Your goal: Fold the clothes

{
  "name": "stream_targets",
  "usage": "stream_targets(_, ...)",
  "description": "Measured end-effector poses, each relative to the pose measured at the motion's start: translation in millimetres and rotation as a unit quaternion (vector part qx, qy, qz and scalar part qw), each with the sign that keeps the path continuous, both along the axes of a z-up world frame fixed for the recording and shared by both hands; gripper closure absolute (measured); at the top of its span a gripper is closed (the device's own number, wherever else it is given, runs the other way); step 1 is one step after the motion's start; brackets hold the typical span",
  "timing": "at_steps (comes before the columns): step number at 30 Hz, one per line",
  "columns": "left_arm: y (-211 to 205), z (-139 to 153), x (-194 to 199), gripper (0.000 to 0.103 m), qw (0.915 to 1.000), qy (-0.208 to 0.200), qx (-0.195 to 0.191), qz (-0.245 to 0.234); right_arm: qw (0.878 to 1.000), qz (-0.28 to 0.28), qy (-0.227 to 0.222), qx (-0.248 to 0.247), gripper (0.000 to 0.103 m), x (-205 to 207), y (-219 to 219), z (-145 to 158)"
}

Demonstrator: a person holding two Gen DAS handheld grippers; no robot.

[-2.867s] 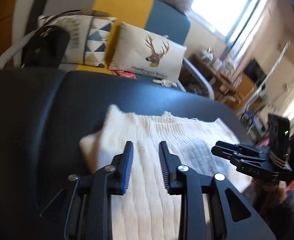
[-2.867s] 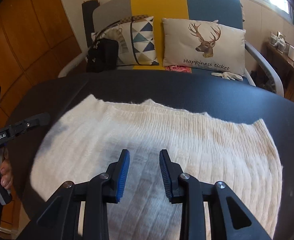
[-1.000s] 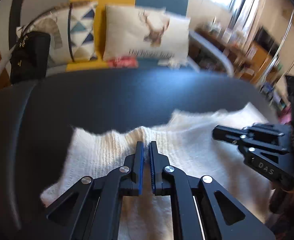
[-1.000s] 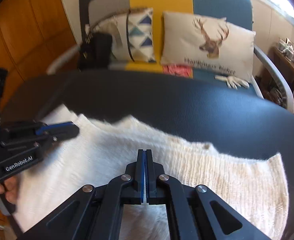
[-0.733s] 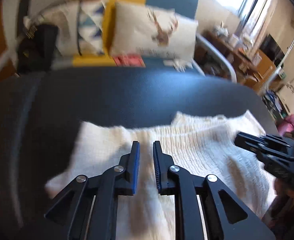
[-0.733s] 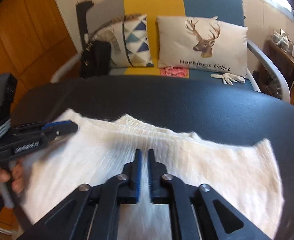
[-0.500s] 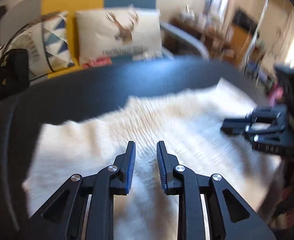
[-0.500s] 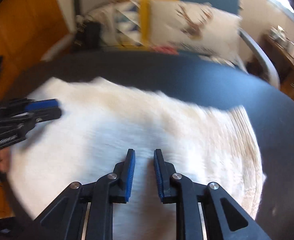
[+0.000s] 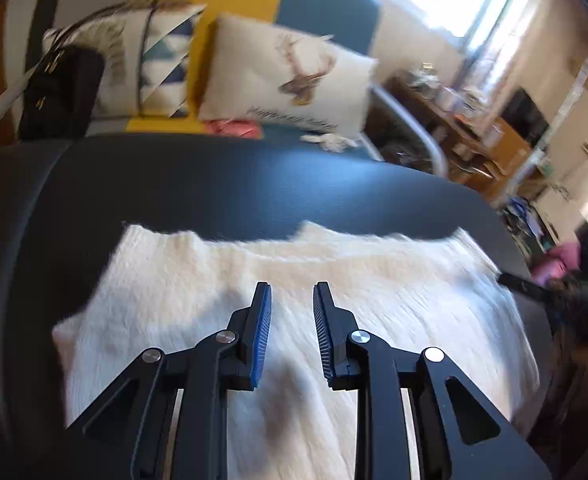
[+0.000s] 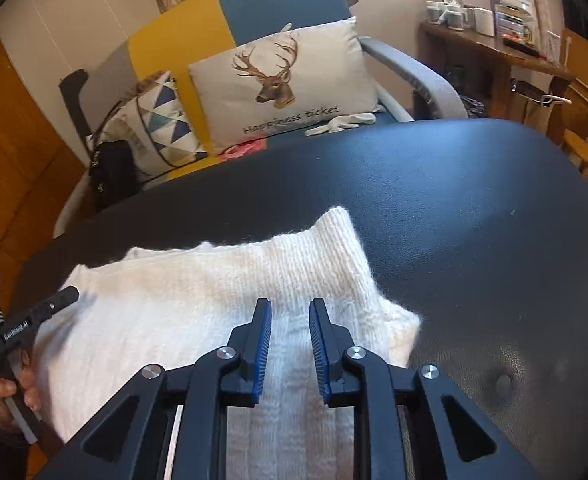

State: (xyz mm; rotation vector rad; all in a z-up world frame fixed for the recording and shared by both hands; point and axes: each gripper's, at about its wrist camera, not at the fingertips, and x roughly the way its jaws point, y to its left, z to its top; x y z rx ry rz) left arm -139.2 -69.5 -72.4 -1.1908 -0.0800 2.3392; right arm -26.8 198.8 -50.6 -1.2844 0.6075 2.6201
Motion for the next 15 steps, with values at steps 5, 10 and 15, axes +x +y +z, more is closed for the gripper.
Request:
stream_targets(5,22,-28,-1,0.078,0.9957,-0.001,-0.091,-0.018,0.997,0.038,-0.06,0.021,0.093,-16,0,-32)
stream_targets(10,6,8,17,0.078,0.999,0.006,-0.043,-0.007,0.998,-0.038,-0.007,-0.042,0.094,30,37,-5)
stream_targets(15,-17,21,61,0.077,0.9996,0.011,-0.024,0.001,0.997,-0.013,0.02,-0.073,0.076,90,46,17)
